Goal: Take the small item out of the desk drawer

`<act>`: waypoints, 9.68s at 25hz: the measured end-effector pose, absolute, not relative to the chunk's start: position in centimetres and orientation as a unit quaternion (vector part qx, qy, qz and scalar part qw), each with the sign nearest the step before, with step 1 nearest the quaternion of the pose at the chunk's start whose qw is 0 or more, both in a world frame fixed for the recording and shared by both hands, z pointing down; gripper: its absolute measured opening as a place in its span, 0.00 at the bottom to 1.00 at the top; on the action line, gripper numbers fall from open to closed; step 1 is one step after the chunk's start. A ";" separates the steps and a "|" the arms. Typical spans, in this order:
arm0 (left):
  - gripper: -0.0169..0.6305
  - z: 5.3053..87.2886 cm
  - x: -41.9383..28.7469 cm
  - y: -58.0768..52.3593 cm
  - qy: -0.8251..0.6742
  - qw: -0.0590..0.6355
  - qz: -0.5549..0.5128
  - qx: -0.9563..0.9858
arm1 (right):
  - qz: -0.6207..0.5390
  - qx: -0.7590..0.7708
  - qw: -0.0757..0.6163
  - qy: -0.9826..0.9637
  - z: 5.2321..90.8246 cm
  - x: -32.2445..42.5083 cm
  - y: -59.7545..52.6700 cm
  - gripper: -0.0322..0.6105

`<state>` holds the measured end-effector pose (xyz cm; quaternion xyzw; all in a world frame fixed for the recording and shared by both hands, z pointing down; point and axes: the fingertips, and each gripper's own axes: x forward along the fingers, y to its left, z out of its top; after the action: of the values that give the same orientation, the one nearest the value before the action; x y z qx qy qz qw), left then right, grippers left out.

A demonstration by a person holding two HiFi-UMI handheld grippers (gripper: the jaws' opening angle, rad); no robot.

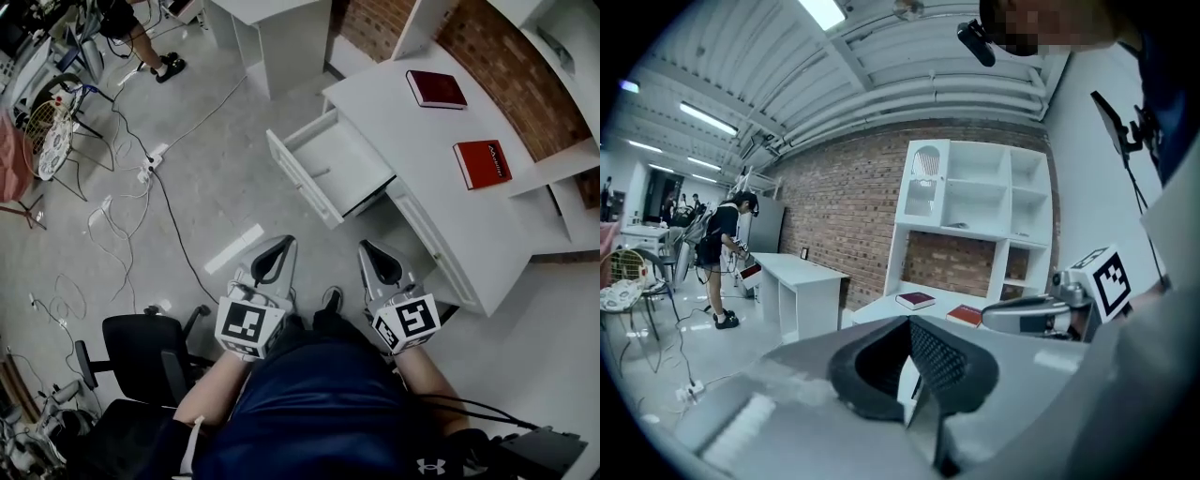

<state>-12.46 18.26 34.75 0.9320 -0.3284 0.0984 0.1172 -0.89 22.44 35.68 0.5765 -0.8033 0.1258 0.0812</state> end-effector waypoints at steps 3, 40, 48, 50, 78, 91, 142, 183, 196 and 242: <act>0.03 33.8 -11.0 18.2 -0.349 0.114 0.102 0.924 | 0.119 0.572 0.064 -0.809 34.9 1.3 21.6 0.05; 0.03 38.4 -4.9 3.3 -0.313 0.180 0.082 0.929 | 0.152 0.588 0.121 -0.785 39.9 9.2 7.0 0.05; 0.03 41.1 -8.7 -3.5 -0.311 0.209 0.087 0.923 | 0.151 0.600 0.192 -0.762 41.9 8.3 1.3 0.05; 0.03 42.1 -9.6 -4.3 -0.313 0.218 0.093 0.920 | 0.150 0.596 0.203 -0.762 42.3 7.5 0.2 0.05; 0.03 52.4 -9.6 -7.6 -0.375 0.227 0.240 0.866 | 0.147 0.337 0.425 -0.827 65.5 4.3 -8.1 0.11; 0.03 54.9 -11.8 -5.5 -0.431 0.260 0.253 0.826 | 0.124 0.200 0.545 -0.805 76.2 4.3 -6.5 0.20; 0.03 50.6 -7.0 -6.2 -0.388 0.223 0.243 0.861 | 0.313 0.470 0.279 -0.777 61.6 11.7 -9.0 0.24; 0.03 45.6 -5.7 -9.0 -0.380 0.186 0.208 0.882 | 0.277 0.590 0.317 -0.689 55.2 26.5 -10.4 0.35; 0.03 41.8 -2.5 -10.6 -0.367 0.149 0.182 0.900 | 0.083 0.618 0.176 -0.762 36.5 22.8 -11.3 0.30; 0.03 29.7 5.6 -11.3 -0.327 0.086 0.077 0.938 | 0.020 0.644 -0.016 -0.765 26.3 22.5 -5.0 0.05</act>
<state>5.64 -11.34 29.68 0.9380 -0.3266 0.0771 0.0863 22.54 -5.04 26.31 0.6441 -0.7645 0.0201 -0.0159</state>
